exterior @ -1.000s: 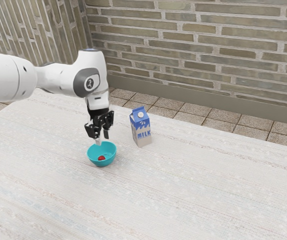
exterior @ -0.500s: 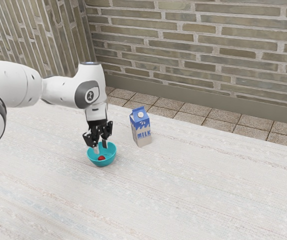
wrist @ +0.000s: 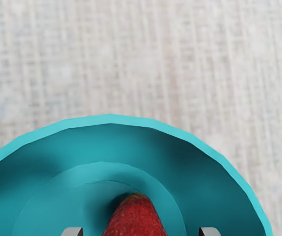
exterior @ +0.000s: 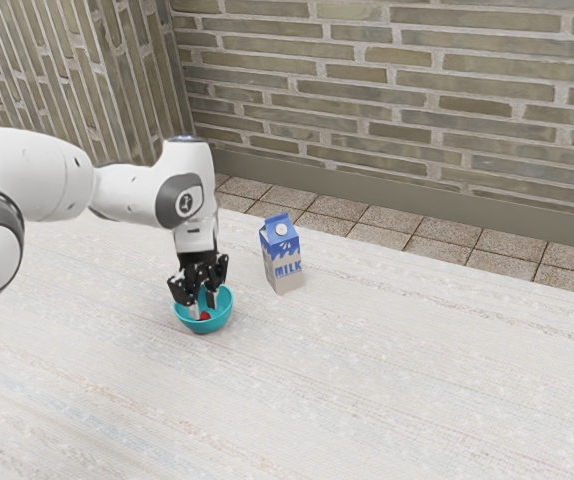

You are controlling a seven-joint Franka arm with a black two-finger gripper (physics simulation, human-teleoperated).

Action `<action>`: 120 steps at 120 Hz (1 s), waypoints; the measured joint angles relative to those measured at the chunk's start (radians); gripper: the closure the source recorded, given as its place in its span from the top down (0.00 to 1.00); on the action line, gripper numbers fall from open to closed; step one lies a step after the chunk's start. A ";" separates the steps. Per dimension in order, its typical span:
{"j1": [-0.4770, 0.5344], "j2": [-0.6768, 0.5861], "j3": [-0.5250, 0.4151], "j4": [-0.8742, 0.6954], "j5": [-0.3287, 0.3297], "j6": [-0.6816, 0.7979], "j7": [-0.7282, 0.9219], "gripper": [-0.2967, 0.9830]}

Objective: Take strawberry from the bowl

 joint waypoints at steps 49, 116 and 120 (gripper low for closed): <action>-0.001 0.026 0.000 0.007 -0.004 0.014 -0.001 0.33; -0.130 -0.130 -0.007 -0.008 -0.007 -0.003 -0.040 0.23; -0.173 -0.130 -0.009 -0.005 -0.011 -0.009 -0.047 0.22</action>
